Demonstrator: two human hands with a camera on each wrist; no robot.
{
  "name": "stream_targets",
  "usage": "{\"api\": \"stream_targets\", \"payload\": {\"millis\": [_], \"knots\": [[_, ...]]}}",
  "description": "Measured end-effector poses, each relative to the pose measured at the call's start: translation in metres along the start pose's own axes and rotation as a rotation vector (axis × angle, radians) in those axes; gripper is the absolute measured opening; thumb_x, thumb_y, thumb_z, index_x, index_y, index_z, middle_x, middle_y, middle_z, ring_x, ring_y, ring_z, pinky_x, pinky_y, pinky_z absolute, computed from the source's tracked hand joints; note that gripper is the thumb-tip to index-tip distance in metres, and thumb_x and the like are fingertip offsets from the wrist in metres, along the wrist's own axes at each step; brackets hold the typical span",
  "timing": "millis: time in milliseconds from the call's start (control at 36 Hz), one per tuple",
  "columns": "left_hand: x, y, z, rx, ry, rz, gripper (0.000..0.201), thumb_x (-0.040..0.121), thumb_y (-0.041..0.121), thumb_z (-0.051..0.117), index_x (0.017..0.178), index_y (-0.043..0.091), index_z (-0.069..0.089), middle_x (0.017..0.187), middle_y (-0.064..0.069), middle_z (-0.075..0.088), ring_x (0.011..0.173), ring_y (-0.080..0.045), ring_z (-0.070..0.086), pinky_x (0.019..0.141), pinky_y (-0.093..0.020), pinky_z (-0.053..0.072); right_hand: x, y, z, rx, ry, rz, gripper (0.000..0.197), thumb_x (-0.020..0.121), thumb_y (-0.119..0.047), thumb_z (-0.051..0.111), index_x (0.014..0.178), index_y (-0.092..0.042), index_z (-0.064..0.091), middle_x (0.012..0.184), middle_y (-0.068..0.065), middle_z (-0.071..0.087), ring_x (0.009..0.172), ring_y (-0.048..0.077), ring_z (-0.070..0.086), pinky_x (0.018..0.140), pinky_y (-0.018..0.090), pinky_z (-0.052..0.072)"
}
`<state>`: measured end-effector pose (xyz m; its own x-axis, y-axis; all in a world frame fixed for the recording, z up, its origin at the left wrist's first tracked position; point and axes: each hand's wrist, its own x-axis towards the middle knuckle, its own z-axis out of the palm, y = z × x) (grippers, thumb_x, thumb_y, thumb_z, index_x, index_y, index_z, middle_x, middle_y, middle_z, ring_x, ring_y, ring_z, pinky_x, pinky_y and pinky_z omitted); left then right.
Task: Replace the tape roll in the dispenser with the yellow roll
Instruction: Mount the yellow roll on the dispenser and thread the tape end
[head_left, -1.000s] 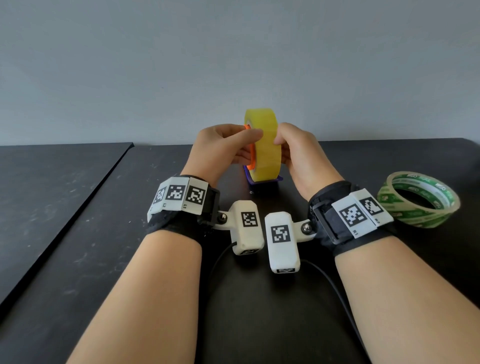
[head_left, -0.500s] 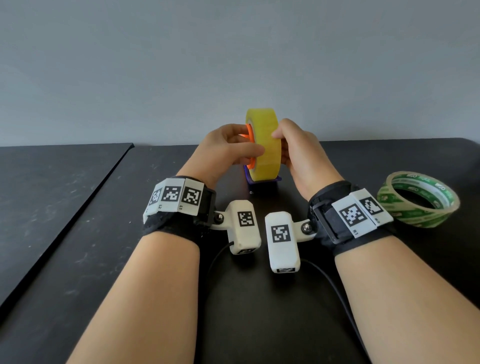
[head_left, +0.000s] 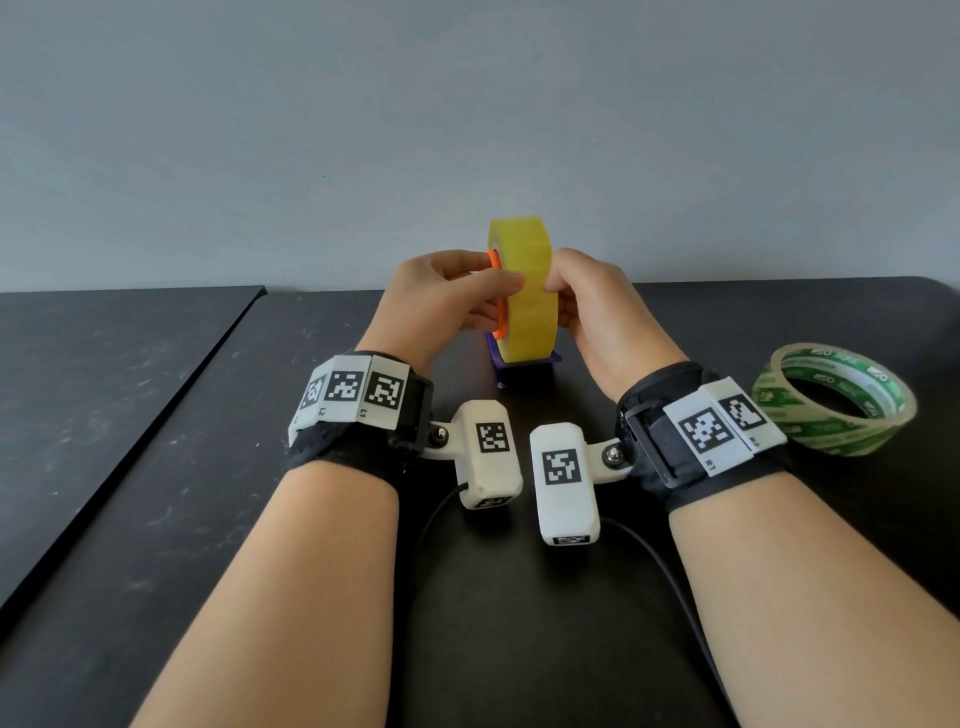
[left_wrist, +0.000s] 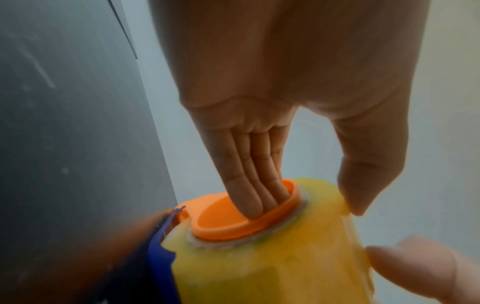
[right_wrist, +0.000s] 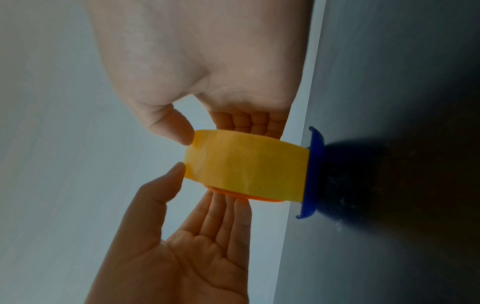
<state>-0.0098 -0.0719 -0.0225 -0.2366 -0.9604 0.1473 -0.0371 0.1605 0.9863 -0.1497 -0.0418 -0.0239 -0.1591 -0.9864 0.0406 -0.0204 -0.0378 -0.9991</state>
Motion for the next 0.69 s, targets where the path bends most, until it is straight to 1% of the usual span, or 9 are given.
{"api": "stream_targets", "payload": {"millis": [139,194,250,305,389,472,555,639,694], "knots": [[-0.0007,0.0009,-0.0007,-0.003,0.002,-0.017,0.025,0.081,0.014,0.073,0.103,0.002,0.071,0.094,-0.024,0.071,0.079,-0.027,0.067,0.084,-0.038,0.058,0.0016,0.002,-0.0005,-0.02,-0.015,-0.013,0.041,0.037,-0.036,0.054,0.07,-0.018,0.041,0.085,0.011,0.042,0.078,0.027,0.043,0.075,0.043,0.034],[-0.0012,0.0015,-0.0012,0.002,-0.003,-0.019,0.024,0.081,0.014,0.073,0.103,0.003,0.071,0.096,-0.027,0.071,0.08,-0.027,0.067,0.087,-0.041,0.058,0.0012,0.0023,-0.0012,-0.03,-0.015,-0.021,0.035,0.041,-0.032,0.055,0.069,-0.018,0.041,0.085,0.009,0.042,0.078,0.027,0.042,0.074,0.043,0.034],[-0.0016,0.0018,-0.0015,0.003,-0.008,-0.02,0.026,0.081,0.015,0.073,0.103,0.002,0.071,0.1,-0.029,0.071,0.081,-0.028,0.067,0.088,-0.042,0.058,0.0004,0.002,-0.0013,-0.024,-0.007,-0.024,0.024,0.052,-0.025,0.054,0.07,-0.016,0.042,0.084,0.01,0.042,0.077,0.026,0.043,0.073,0.041,0.036],[-0.0018,0.0017,-0.0018,0.0,-0.014,-0.022,0.027,0.081,0.014,0.073,0.104,0.0,0.07,0.102,-0.029,0.07,0.082,-0.029,0.067,0.087,-0.041,0.058,0.001,0.0018,-0.001,-0.015,0.011,-0.015,0.02,0.059,-0.025,0.051,0.075,-0.014,0.047,0.084,0.011,0.045,0.076,0.025,0.047,0.072,0.04,0.039],[-0.0018,0.0017,-0.0018,0.008,-0.024,-0.017,0.028,0.082,0.015,0.072,0.104,-0.002,0.07,0.102,-0.03,0.07,0.08,-0.028,0.067,0.082,-0.035,0.059,0.002,0.0008,-0.0004,-0.014,0.033,0.004,0.032,0.063,-0.033,0.052,0.09,-0.016,0.051,0.087,0.01,0.05,0.079,0.025,0.052,0.076,0.04,0.042],[-0.001,0.0013,-0.0015,0.012,-0.025,-0.011,0.029,0.082,0.016,0.073,0.104,-0.002,0.07,0.102,-0.029,0.07,0.078,-0.026,0.068,0.079,-0.032,0.06,0.0024,0.0002,-0.0012,-0.016,0.027,0.008,0.034,0.062,-0.033,0.053,0.091,-0.016,0.052,0.087,0.011,0.052,0.082,0.026,0.054,0.079,0.041,0.043],[-0.0008,0.0008,-0.0003,0.013,-0.023,-0.013,0.03,0.081,0.015,0.073,0.104,-0.004,0.07,0.098,-0.029,0.07,0.077,-0.026,0.067,0.076,-0.03,0.061,0.0017,0.0001,-0.0023,-0.01,0.015,0.01,0.032,0.059,-0.032,0.053,0.085,-0.013,0.051,0.085,0.012,0.051,0.081,0.027,0.053,0.079,0.043,0.043],[-0.001,0.001,0.0006,0.002,-0.014,-0.013,0.029,0.081,0.014,0.073,0.103,-0.004,0.069,0.094,-0.028,0.07,0.078,-0.028,0.066,0.074,-0.029,0.06,0.0,-0.0001,-0.0021,0.0,-0.001,0.011,0.039,0.045,-0.032,0.057,0.076,-0.012,0.045,0.081,0.011,0.044,0.077,0.026,0.045,0.074,0.042,0.038],[-0.001,0.0013,0.0007,-0.002,-0.006,-0.011,0.028,0.082,0.014,0.073,0.103,-0.004,0.069,0.098,-0.029,0.07,0.078,-0.028,0.066,0.074,-0.03,0.06,-0.0009,0.0001,-0.0018,0.008,-0.007,0.003,0.04,0.043,-0.034,0.056,0.076,-0.014,0.044,0.084,0.009,0.042,0.077,0.026,0.041,0.073,0.041,0.035]]}}
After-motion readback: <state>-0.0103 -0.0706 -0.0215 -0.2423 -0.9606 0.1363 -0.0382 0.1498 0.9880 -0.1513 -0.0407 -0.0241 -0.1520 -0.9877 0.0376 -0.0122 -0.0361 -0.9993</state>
